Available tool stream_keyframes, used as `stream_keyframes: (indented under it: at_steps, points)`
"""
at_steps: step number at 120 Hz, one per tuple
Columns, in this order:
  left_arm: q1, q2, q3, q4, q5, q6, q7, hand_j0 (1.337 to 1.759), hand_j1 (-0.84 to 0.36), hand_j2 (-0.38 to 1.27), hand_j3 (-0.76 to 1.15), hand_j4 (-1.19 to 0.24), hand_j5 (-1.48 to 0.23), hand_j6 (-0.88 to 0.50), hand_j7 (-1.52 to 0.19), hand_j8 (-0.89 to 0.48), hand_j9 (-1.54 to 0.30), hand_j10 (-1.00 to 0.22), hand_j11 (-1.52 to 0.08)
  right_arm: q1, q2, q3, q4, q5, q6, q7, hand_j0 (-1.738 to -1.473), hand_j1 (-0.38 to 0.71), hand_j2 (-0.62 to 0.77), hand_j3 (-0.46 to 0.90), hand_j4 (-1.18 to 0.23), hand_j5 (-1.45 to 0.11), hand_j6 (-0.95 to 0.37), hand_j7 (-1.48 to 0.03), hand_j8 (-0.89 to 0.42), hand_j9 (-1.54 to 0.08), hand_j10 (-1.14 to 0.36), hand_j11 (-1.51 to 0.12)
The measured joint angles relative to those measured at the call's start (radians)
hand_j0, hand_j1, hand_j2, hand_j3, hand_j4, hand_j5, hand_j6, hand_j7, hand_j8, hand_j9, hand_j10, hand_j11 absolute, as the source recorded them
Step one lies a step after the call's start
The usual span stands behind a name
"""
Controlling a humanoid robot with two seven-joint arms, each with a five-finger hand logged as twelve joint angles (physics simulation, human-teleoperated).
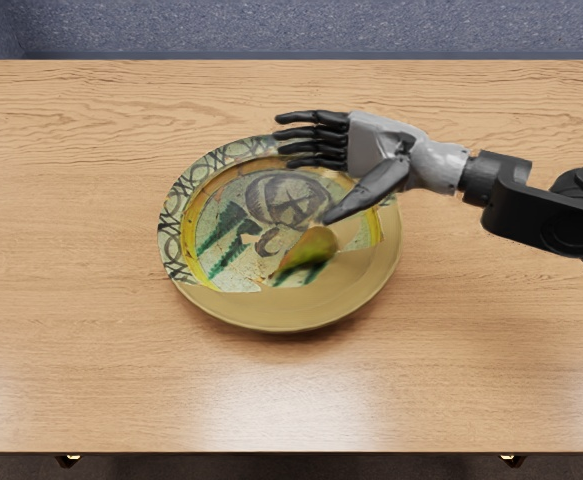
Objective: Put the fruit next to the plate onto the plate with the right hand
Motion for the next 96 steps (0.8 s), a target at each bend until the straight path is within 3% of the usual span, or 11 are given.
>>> stream_keyframes:
  at_steps: [27, 70, 96]
  points:
    - [0.0, 0.0, 0.0, 0.0, 0.0, 0.0, 0.0, 1.658, 0.35, 0.0, 0.0, 0.0, 0.0, 0.0, 0.0, 0.0, 0.0, 0.0, 0.0, -0.034, -0.141, -0.003, 0.022, 0.106, 0.028, 0.0, -1.658, -0.25, -0.01, 0.0, -0.09, -0.12, -0.09, -0.12, -0.08, -0.12, -0.08, -0.12]
    - [-0.003, 0.0, -0.001, -0.001, 0.0, 0.0, 0.0, 1.658, 0.35, 0.0, 0.0, 0.0, 0.0, 0.0, 0.0, 0.0, 0.0, 0.0, 0.0, -0.126, -0.37, -0.008, 0.087, 0.177, 0.032, 0.002, -1.658, -0.3, -0.01, 0.0, -0.05, -0.06, -0.05, -0.06, -0.04, -0.06, -0.04, -0.06]
    - [-0.008, 0.0, -0.001, -0.004, 0.0, 0.0, 0.0, 1.658, 0.35, 0.0, 0.0, 0.0, 0.0, 0.0, 0.0, 0.0, 0.0, 0.0, 0.0, -0.154, -0.416, -0.006, 0.084, 0.19, 0.032, 0.002, -1.658, -0.3, 0.0, 0.0, -0.04, -0.05, -0.04, -0.05, -0.04, -0.05, -0.04, -0.05]
